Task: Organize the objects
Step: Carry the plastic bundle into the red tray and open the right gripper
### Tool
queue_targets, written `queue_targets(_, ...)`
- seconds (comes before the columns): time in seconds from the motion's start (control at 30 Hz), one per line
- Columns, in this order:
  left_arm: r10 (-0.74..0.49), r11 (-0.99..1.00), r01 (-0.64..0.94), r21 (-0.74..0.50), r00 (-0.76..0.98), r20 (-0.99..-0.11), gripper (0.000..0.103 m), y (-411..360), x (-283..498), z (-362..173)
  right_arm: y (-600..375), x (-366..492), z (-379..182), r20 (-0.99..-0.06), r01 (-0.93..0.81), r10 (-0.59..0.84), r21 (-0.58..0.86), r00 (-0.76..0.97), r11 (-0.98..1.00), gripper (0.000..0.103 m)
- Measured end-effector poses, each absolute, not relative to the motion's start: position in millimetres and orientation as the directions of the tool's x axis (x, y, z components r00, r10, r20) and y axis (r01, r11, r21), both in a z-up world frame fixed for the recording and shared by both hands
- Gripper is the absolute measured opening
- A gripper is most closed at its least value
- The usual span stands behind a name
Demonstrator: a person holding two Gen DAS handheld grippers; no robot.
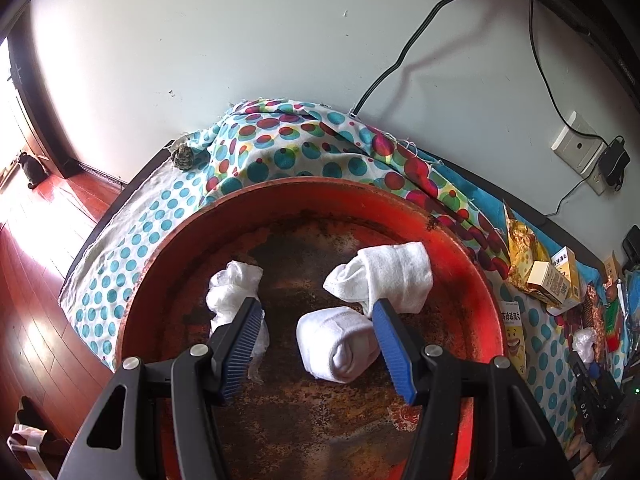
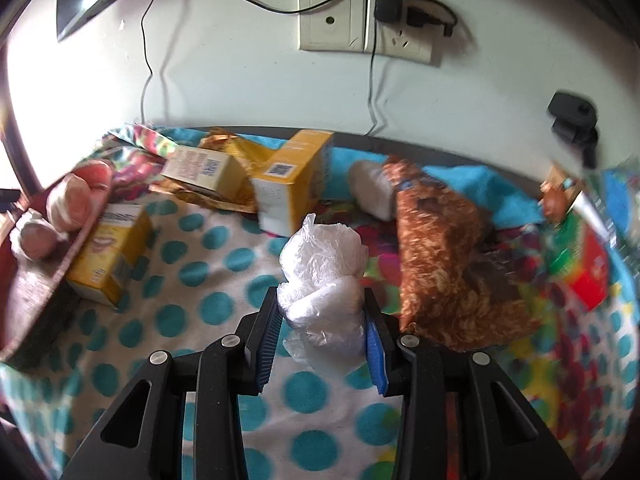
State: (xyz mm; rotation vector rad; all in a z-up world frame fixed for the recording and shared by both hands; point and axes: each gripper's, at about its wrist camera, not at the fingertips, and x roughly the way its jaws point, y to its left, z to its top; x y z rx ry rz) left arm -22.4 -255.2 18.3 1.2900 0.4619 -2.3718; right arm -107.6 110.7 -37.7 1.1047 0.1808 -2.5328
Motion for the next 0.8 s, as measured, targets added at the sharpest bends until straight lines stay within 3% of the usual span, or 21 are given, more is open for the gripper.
queue_targets(0.53,-0.181,-0.852,0.510,-0.122,-0.503,-0.845,0.060,-266,-16,22,-20,-55,28,-0.658,0.652,-0.543,0.103,-0.521,-0.751,0.036)
queue_targets(0.8,-0.174,-0.838,0.527,-0.145,-0.508,-0.844,0.060,-275,-12,22,-107,-34,24,-0.691,0.751,-0.564,0.046,-0.453,-0.659,0.036)
